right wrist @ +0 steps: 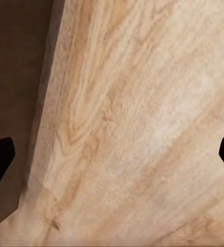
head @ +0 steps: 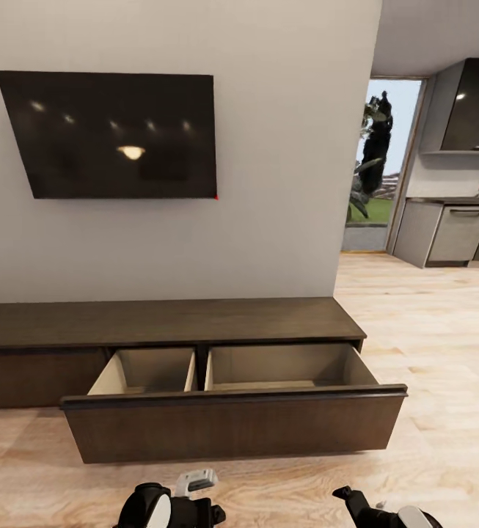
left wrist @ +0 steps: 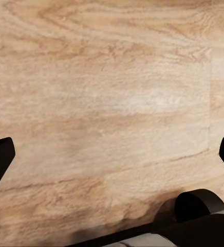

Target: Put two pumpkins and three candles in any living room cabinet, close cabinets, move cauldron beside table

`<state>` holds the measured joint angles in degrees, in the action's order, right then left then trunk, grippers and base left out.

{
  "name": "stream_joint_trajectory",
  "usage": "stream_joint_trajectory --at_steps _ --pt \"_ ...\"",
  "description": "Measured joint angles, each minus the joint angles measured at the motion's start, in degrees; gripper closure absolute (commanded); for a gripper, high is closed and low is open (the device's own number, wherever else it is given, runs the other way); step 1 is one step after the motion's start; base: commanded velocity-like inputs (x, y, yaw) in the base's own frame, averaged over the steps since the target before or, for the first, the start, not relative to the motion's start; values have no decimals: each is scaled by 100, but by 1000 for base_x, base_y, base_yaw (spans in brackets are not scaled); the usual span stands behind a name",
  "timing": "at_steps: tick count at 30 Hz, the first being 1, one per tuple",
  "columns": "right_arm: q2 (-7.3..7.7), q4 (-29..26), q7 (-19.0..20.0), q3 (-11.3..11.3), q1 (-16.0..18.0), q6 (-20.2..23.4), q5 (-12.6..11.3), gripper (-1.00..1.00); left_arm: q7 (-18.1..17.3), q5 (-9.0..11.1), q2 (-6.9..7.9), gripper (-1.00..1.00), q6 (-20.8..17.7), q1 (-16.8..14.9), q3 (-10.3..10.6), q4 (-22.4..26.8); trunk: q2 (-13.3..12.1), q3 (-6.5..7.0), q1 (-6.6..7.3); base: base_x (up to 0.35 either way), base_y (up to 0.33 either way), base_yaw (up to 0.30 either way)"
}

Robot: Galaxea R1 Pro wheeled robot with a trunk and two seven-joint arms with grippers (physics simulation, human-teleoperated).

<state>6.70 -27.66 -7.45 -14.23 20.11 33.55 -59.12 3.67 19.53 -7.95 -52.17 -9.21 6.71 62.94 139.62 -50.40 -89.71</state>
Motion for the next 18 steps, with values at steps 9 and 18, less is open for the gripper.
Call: stream_joint_trajectory --at_steps 9,18 --pt "-22 10 -17 740 1 -297 461 -100 -1 8 -5 -100 -11 0 27 56 -361 162 198 0 0 0" --pt "33 10 12 796 1 -573 514 -100 -1 0 -10 -100 -3 0 41 58 -722 323 395 0 0 0"
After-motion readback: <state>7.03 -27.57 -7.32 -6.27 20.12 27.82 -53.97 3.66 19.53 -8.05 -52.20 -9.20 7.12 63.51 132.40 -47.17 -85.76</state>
